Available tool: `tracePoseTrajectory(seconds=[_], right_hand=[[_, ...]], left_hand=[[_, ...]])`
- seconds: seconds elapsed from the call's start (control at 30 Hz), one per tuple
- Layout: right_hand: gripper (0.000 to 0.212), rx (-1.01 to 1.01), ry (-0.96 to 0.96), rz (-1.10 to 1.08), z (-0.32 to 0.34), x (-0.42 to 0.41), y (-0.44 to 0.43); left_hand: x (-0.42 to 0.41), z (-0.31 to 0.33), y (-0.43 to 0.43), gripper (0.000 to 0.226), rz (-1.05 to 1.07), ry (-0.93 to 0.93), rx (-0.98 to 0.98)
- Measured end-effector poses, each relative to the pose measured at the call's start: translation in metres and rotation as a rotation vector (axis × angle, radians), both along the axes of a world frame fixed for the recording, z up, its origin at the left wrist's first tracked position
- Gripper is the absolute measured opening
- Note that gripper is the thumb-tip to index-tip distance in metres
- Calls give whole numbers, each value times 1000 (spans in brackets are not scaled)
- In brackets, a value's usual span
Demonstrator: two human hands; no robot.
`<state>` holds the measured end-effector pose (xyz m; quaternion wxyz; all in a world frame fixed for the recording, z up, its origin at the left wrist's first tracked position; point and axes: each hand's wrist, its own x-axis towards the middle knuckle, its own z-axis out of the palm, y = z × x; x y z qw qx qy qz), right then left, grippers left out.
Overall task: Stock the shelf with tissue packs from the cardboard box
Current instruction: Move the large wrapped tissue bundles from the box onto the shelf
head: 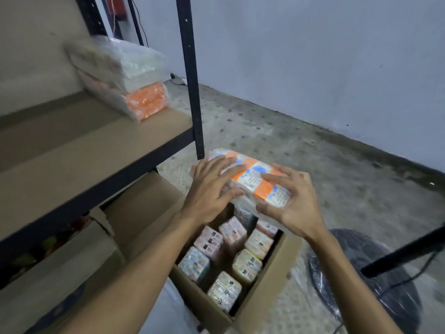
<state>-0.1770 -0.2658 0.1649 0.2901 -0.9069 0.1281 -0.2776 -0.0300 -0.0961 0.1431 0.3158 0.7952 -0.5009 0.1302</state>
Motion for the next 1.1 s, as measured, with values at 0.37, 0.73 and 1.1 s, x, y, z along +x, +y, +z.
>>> tracePoseTrajectory(seconds=[0.37,0.73,1.1], right_hand=[[64,31,-178,132,82,28,79],[67,52,-191,222,107,125,203],[72,-84,-124,177,94,179,259]], left_hand=[[12,108,95,57,137,-228,11],[71,134,231,55,336,-151,121],[100,100,272,55,601,52,135]])
